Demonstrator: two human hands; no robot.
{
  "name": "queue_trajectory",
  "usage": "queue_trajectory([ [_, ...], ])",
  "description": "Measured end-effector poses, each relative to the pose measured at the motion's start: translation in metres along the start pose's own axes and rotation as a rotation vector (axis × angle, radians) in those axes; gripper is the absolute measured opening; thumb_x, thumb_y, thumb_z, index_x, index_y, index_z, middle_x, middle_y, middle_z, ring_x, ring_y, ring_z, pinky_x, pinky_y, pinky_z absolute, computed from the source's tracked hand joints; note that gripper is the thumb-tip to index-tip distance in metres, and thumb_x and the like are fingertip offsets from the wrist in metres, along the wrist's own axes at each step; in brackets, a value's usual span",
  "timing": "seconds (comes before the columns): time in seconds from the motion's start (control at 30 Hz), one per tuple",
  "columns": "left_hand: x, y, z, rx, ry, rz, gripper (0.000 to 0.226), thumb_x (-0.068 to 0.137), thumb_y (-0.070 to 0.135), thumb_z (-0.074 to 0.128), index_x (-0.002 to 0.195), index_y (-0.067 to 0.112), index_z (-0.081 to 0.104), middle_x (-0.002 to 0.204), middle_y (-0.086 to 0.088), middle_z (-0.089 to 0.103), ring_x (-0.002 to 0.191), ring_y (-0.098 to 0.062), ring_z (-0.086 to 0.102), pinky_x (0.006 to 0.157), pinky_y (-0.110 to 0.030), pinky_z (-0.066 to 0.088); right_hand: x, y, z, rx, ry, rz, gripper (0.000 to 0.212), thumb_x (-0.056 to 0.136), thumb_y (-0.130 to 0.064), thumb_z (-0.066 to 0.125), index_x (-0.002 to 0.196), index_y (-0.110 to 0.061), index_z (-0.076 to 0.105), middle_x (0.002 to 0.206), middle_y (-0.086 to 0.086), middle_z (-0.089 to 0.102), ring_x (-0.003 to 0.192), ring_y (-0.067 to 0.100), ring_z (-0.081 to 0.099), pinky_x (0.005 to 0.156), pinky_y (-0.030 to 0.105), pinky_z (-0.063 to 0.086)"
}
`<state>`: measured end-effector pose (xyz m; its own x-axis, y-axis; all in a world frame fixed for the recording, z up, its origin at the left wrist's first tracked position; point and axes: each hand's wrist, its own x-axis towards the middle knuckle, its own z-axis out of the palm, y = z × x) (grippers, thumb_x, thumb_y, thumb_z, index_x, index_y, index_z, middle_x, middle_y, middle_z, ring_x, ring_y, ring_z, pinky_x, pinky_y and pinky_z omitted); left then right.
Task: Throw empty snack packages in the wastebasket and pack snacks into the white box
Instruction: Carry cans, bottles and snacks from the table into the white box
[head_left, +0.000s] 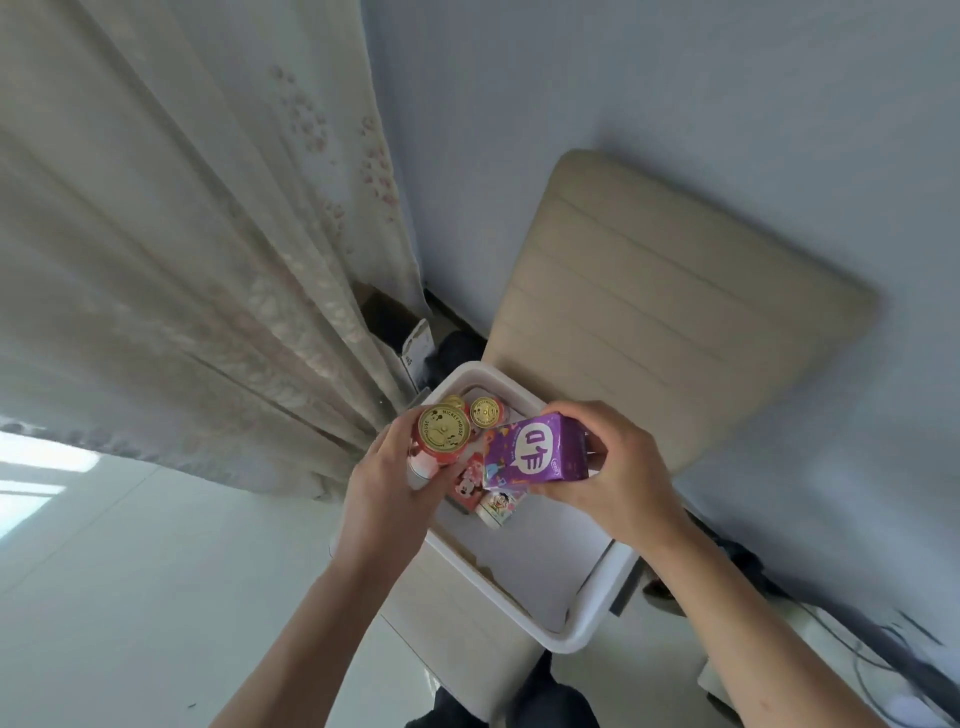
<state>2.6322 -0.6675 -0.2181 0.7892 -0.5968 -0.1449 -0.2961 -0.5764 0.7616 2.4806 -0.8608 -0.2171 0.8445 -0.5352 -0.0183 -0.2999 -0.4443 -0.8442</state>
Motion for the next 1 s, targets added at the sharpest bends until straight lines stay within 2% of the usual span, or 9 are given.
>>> queue_trajectory([
  [0.1, -0.016, 0.024, -0.030, -0.052, 0.028, 0.026, 0.059, 0.081, 0.037, 0.084, 0.133, 0.032, 0.056, 0.121, 0.017, 0.069, 0.113, -0.004, 0.064, 0.091, -0.033, 0.058, -0.010, -0.047, -0.021, -0.080, 0.006, -0.057, 0.077, 0.056, -0.044, 0.098, 0.122, -0.035, 0.059, 0.112, -0.016, 0.064, 0.102, 0.007, 0.064, 0.077, 0.030, 0.061],
  [0.17, -0.030, 0.039, -0.050, -0.049, 0.057, 0.037, 0.061, 0.080, 0.036, 0.085, 0.134, 0.032, 0.056, 0.121, 0.016, 0.069, 0.113, -0.005, 0.065, 0.091, -0.036, 0.059, -0.018, -0.080, -0.035, -0.130, 0.018, -0.102, 0.079, 0.054, -0.042, 0.099, 0.122, -0.034, 0.061, 0.112, -0.015, 0.063, 0.100, 0.006, 0.064, 0.077, 0.032, 0.060],
  [0.23, -0.046, 0.053, -0.069, -0.062, 0.089, 0.044, 0.059, 0.078, 0.037, 0.086, 0.131, 0.033, 0.058, 0.118, 0.018, 0.070, 0.110, -0.003, 0.065, 0.088, -0.033, 0.059, -0.026, -0.110, -0.048, -0.181, 0.032, -0.145, 0.078, 0.054, -0.043, 0.098, 0.122, -0.032, 0.061, 0.112, -0.016, 0.063, 0.099, 0.004, 0.063, 0.078, 0.029, 0.058],
  [0.37, -0.081, 0.073, -0.103, -0.126, 0.149, 0.056, 0.052, 0.077, 0.033, 0.088, 0.120, 0.041, 0.060, 0.110, 0.024, 0.070, 0.105, 0.005, 0.065, 0.080, -0.013, 0.051, -0.039, -0.156, -0.065, -0.211, 0.056, -0.213, 0.076, 0.053, -0.046, 0.097, 0.120, -0.032, 0.062, 0.110, -0.016, 0.063, 0.097, 0.003, 0.063, 0.077, 0.020, 0.056],
  [0.5, -0.115, 0.083, -0.129, -0.132, 0.249, 0.040, 0.056, 0.077, 0.028, 0.089, 0.114, 0.052, 0.056, 0.111, 0.026, 0.070, 0.106, 0.006, 0.064, 0.078, -0.005, 0.045, -0.043, -0.186, -0.062, -0.186, 0.013, -0.309, 0.077, 0.054, -0.045, 0.098, 0.121, -0.031, 0.063, 0.110, -0.018, 0.063, 0.097, 0.002, 0.064, 0.076, 0.021, 0.057],
  [0.63, -0.159, 0.090, -0.144, -0.167, 0.422, -0.033, 0.058, 0.077, 0.027, 0.089, 0.110, 0.058, 0.054, 0.111, 0.028, 0.069, 0.106, 0.008, 0.063, 0.081, -0.007, 0.045, -0.044, -0.211, -0.051, -0.120, -0.143, -0.461, 0.075, 0.055, -0.049, 0.095, 0.121, -0.032, 0.062, 0.109, -0.026, 0.059, 0.103, -0.003, 0.060, 0.075, 0.020, 0.057],
  [0.77, -0.215, 0.094, -0.148, -0.158, 0.635, -0.120, 0.059, 0.078, 0.022, 0.088, 0.112, 0.057, 0.056, 0.108, 0.035, 0.067, 0.106, 0.008, 0.064, 0.085, -0.007, 0.048, -0.047, -0.232, -0.034, -0.053, -0.308, -0.612, 0.074, 0.056, -0.053, 0.093, 0.120, -0.035, 0.062, 0.112, -0.023, 0.060, 0.102, 0.001, 0.062, 0.076, 0.027, 0.058],
  [0.87, -0.265, 0.094, -0.143, -0.159, 0.783, -0.201, 0.057, 0.078, 0.015, 0.087, 0.118, 0.046, 0.062, 0.111, 0.027, 0.069, 0.110, -0.002, 0.065, 0.096, -0.020, 0.052, -0.057, -0.245, -0.015, 0.001, -0.440, -0.701, 0.073, 0.056, -0.055, 0.092, 0.120, -0.035, 0.063, 0.112, -0.021, 0.061, 0.100, 0.006, 0.064, 0.080, 0.034, 0.058],
  [1.0, -0.345, 0.095, -0.135, -0.148, 0.972, -0.312, 0.054, 0.078, 0.012, 0.086, 0.119, 0.039, 0.064, 0.112, 0.021, 0.071, 0.110, -0.009, 0.066, 0.098, -0.032, 0.055, -0.090, -0.268, 0.016, 0.011, -0.591, -0.849, 0.075, 0.054, -0.064, 0.085, 0.119, -0.034, 0.065, 0.109, -0.022, 0.061, 0.097, 0.004, 0.063, 0.081, 0.031, 0.058],
])
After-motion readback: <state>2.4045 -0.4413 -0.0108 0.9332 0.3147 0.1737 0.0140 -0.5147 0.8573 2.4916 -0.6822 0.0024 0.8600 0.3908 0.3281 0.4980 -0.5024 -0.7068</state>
